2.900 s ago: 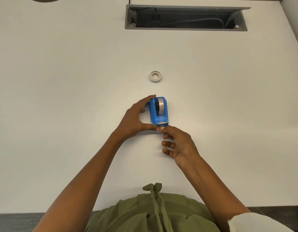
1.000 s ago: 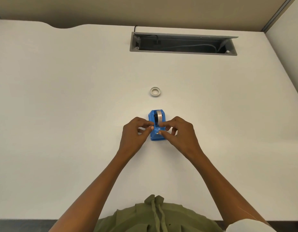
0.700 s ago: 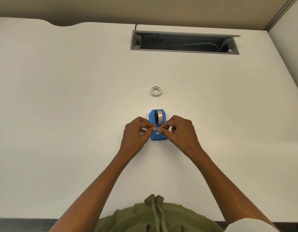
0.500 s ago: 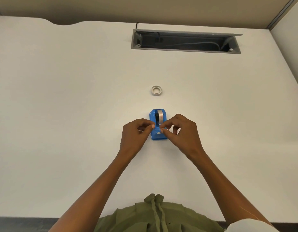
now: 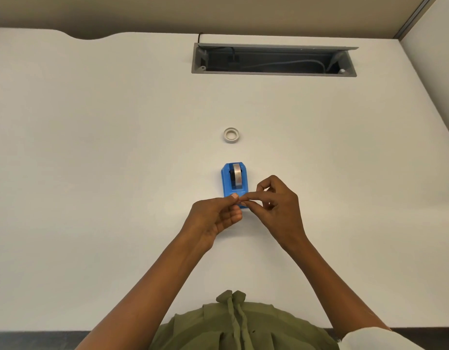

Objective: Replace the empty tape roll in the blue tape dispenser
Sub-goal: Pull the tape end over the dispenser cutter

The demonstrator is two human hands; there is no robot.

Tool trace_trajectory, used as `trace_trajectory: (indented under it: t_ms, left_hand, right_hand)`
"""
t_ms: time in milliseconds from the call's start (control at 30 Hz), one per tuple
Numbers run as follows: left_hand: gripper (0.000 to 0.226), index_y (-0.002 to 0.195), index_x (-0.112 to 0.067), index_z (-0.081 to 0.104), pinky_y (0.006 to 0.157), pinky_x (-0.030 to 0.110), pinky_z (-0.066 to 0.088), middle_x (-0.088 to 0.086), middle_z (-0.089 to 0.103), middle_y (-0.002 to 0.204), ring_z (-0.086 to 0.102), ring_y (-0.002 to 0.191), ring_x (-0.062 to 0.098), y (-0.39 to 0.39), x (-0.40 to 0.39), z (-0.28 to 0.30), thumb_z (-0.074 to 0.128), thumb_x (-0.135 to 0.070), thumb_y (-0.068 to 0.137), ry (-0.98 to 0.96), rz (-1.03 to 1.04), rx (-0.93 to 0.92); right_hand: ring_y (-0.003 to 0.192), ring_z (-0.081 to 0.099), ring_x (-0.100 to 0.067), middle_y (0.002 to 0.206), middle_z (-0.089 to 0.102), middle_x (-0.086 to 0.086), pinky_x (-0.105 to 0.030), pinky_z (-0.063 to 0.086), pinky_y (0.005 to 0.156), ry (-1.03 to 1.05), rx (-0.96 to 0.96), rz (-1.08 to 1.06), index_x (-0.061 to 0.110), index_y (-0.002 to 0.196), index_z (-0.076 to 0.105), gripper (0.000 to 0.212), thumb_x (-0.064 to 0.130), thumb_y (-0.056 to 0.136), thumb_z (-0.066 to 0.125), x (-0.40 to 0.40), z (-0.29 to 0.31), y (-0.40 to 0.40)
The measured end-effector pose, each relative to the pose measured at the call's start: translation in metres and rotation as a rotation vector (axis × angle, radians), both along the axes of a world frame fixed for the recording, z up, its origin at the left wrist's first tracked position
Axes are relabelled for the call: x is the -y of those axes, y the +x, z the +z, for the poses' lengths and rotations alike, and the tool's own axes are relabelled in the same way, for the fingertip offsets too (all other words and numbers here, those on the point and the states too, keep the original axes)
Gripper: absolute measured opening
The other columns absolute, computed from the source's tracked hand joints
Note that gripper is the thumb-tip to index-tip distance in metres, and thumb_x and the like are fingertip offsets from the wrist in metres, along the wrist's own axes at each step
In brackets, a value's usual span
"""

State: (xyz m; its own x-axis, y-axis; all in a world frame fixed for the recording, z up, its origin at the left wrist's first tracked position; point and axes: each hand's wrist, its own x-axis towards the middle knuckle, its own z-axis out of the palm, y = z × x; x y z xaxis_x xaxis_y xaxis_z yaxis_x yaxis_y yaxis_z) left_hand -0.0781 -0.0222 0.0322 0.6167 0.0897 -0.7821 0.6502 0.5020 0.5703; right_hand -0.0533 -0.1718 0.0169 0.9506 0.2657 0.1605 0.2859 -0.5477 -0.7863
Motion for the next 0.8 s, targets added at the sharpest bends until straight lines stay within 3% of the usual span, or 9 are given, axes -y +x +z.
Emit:
trace_trajectory:
  t_ms: [133,233,333,500,633,800]
  left_hand:
    - [0.011,0.081,0.002,0.07,0.05,0.021,0.055,0.01,0.071,0.06,0.068,0.051,0.015,0.0,-0.001,-0.001,0.072,-0.008,0.078,-0.019,0.028,0.017]
    - [0.008,0.077,0.001,0.072,0.05,0.021,0.055,0.009,0.071,0.06,0.067,0.051,0.015,0.0,0.001,-0.003,0.073,-0.007,0.077,0.023,0.019,0.048]
    - [0.008,0.068,-0.004,0.074,0.052,0.021,0.055,0.007,0.07,0.057,0.066,0.051,0.014,0.001,0.002,-0.003,0.074,-0.007,0.076,0.069,-0.009,0.089]
    - [0.013,0.062,-0.009,0.074,0.049,0.02,0.053,0.004,0.069,0.054,0.065,0.048,0.012,0.002,0.002,-0.005,0.075,-0.01,0.075,0.115,-0.021,0.081]
    - [0.016,0.06,-0.01,0.074,0.048,0.02,0.053,0.004,0.068,0.052,0.064,0.047,0.011,0.0,0.001,-0.007,0.075,-0.011,0.076,0.137,-0.041,0.09]
    - [0.012,0.067,-0.007,0.073,0.049,0.02,0.053,0.003,0.068,0.053,0.065,0.048,0.011,-0.002,0.0,-0.009,0.075,-0.014,0.076,0.172,-0.05,0.115]
  right_hand:
    - [0.057,0.046,-0.014,0.076,0.05,0.007,-0.01,0.034,0.054,0.049,-0.098,0.001,0.02,0.092,0.076,0.014,0.017,0.078,0.073,0.0,-0.001,-0.005]
    - [0.062,0.051,-0.009,0.075,0.058,0.009,-0.012,0.039,0.055,0.151,-0.228,-0.052,0.02,0.09,0.077,0.012,0.018,0.078,0.073,0.001,-0.001,-0.008]
    - [0.055,0.05,-0.009,0.06,0.064,0.011,-0.019,0.04,0.044,0.421,-0.552,-0.263,0.019,0.078,0.075,0.008,0.026,0.078,0.072,-0.001,0.003,-0.014]
    - [0.045,0.052,-0.009,0.054,0.065,0.004,-0.019,0.039,0.038,0.571,-1.08,-0.43,0.01,0.076,0.077,0.04,0.049,0.075,0.069,-0.007,0.01,-0.011]
    - [0.047,0.057,-0.01,0.054,0.065,0.002,-0.021,0.043,0.04,0.603,-1.15,-0.453,0.01,0.071,0.078,0.04,0.05,0.067,0.075,-0.014,0.011,-0.005]
    - [0.046,0.06,-0.009,0.053,0.067,0.001,-0.019,0.044,0.04,0.629,-1.15,-0.467,0.01,0.071,0.074,0.023,0.031,0.066,0.082,-0.019,0.01,-0.006]
